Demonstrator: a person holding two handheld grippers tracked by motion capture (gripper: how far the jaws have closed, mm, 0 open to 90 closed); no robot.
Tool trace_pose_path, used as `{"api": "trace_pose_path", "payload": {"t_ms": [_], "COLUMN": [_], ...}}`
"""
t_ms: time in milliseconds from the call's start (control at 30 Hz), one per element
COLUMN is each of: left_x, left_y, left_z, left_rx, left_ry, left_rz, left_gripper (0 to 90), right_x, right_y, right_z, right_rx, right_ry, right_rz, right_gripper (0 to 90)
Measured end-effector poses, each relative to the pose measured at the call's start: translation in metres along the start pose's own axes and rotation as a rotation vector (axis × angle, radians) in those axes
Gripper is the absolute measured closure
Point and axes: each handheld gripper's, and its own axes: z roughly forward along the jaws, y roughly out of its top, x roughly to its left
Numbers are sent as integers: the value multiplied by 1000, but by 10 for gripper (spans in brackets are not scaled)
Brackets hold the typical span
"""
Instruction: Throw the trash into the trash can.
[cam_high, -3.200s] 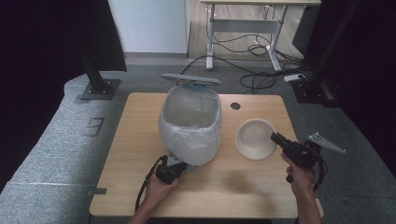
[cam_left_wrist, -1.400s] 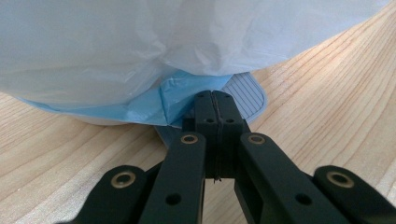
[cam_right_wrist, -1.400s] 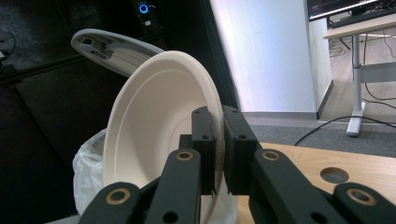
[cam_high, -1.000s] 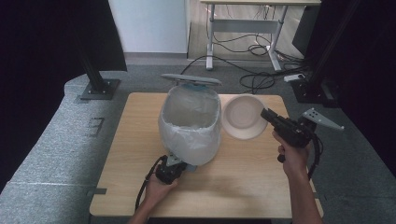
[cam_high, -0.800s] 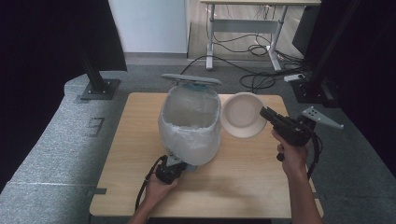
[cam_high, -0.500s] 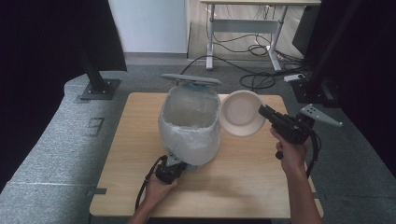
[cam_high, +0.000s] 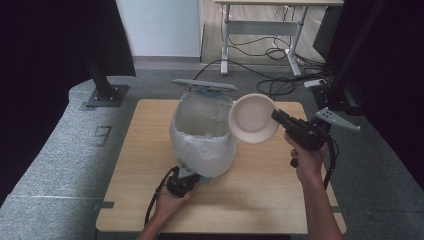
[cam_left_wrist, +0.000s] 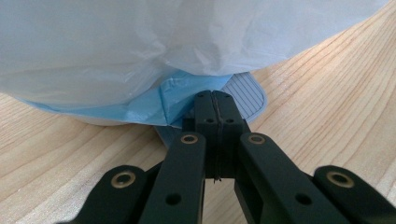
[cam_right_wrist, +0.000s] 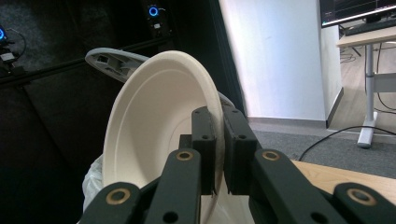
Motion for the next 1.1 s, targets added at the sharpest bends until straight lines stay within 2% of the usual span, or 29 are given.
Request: {"api": "trace_pose_path", "payload": {"t_ms": [733, 1100], "left_x": [0, 0], "left_y": [0, 0], "left_z": [0, 0], "left_rx": [0, -1], "left_ry": [-1, -1], "left_rz": [1, 1], "left_gripper": [900, 900], "right_x": [12, 17], "right_y": [7, 4], "right_z": [26, 36], "right_rx": [16, 28], "right_ry": [23, 37], "right_rz": [-9, -8], "right_gripper": [842, 841]}}
